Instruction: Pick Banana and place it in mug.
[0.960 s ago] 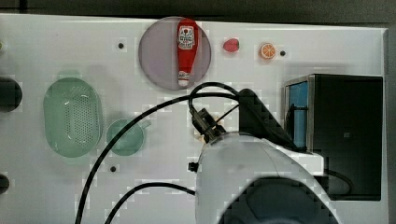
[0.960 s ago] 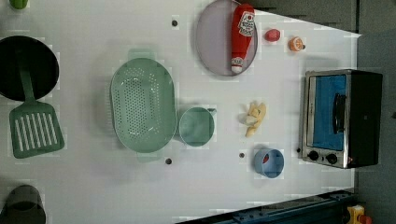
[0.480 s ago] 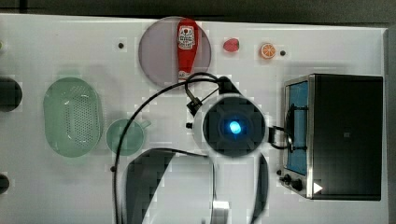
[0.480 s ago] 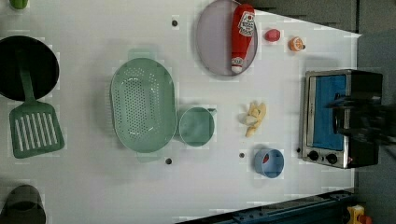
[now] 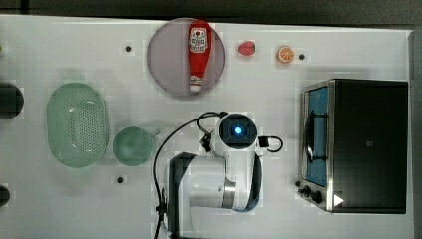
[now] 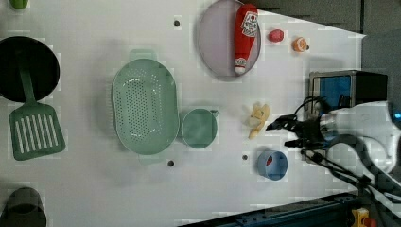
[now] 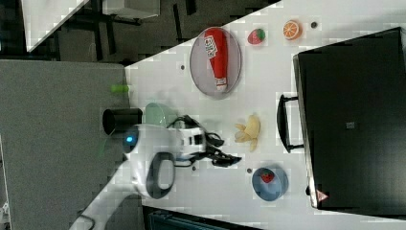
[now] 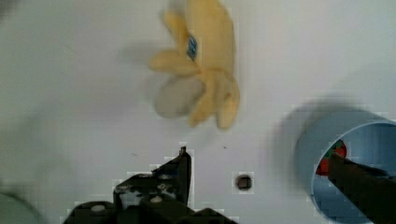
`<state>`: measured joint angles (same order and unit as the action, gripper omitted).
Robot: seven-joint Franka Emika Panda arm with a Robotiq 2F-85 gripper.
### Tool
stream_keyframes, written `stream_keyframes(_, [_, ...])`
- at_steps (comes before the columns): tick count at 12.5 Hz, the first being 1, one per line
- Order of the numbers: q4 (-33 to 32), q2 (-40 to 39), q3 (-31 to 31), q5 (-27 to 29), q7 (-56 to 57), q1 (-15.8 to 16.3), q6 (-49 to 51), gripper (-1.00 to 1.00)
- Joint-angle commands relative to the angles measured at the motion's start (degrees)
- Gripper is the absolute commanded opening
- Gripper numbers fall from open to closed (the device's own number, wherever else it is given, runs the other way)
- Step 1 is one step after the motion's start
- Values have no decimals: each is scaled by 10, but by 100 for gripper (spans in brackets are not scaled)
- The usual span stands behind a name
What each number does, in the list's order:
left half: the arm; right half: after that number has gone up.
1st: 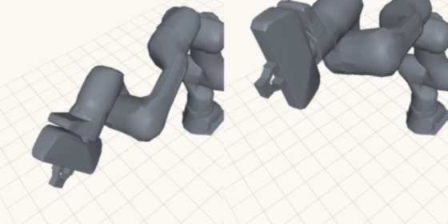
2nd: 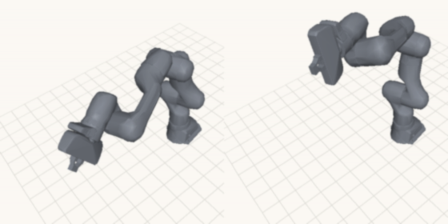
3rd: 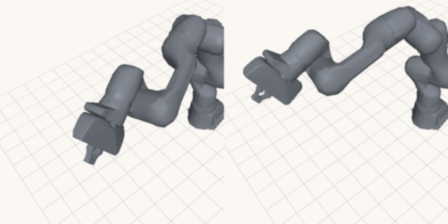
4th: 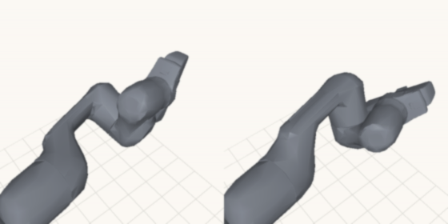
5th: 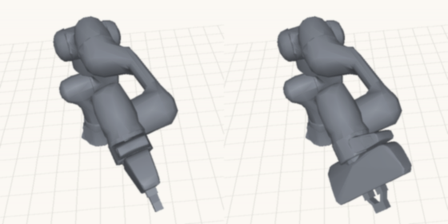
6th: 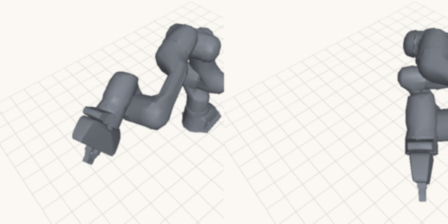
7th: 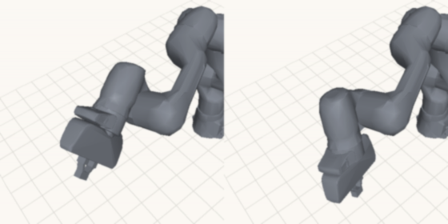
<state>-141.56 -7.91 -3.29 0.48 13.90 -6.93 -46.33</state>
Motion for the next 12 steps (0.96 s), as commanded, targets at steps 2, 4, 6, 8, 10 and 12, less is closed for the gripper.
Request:
stream_keyframes(2, [17, -37, 0, 3, 108, 4, -108, 100])
stream_keyframes(4, [15, -76, 0, 3, 108, 4, -156, 100])
stream_keyframes(6, [15, -103, 0, 3, 108, 4, -177, 100])
stream_keyframes(8, [16, -122, 0, 3, 107, 4, -196, 98])
stream_keyframes(10, [14, -129, 1, 3, 107, 4, -224, 54])
stream_keyframes(12, [11, -129, 1, 3, 107, 4, -224, 1])
